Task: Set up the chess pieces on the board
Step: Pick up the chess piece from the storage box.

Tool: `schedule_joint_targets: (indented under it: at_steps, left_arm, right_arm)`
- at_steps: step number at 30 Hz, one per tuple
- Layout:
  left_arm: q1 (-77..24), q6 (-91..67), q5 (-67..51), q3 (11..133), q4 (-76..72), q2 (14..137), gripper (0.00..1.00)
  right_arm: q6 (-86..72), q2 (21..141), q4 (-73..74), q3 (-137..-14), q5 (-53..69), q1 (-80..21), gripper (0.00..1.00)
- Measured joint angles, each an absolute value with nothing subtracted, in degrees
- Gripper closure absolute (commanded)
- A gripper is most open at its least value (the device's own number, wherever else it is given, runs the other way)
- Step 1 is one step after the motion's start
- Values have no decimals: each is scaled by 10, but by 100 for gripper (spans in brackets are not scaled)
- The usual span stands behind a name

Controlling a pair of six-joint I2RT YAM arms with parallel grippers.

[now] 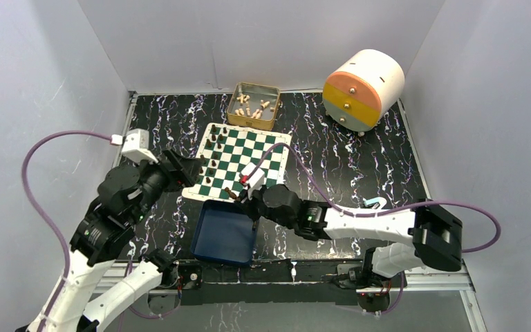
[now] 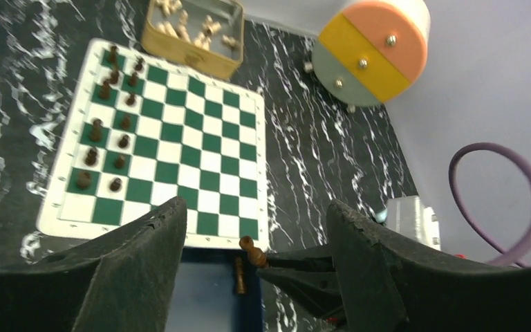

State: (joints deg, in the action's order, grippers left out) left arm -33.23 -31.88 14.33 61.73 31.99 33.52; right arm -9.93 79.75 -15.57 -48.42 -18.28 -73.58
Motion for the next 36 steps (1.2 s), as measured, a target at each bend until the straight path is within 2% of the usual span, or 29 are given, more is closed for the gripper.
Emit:
schedule_joint_targets:
  at_steps: [3,11,16,30,36]
  left_arm:
    - [-333,-342,101,617,320,371,41]
    - [-333,-382,-35,620,320,469,55]
    - [-333,-399,-116,629,323,518,56]
    - [-333,-405,-151,670,362,530,66]
    - [-333,-405,-164,671,364,540,84]
  right_arm:
    - [-87,767,-201,-453,-181,-736,90]
    - [-53,705,-270,-421,-176,-736,90]
    - [-40,687,-295,-417,-173,-736,90]
    - [-27,652,-316,-406,-164,-736,90]
    - [-25,652,-315,-406,-163,-736,90]
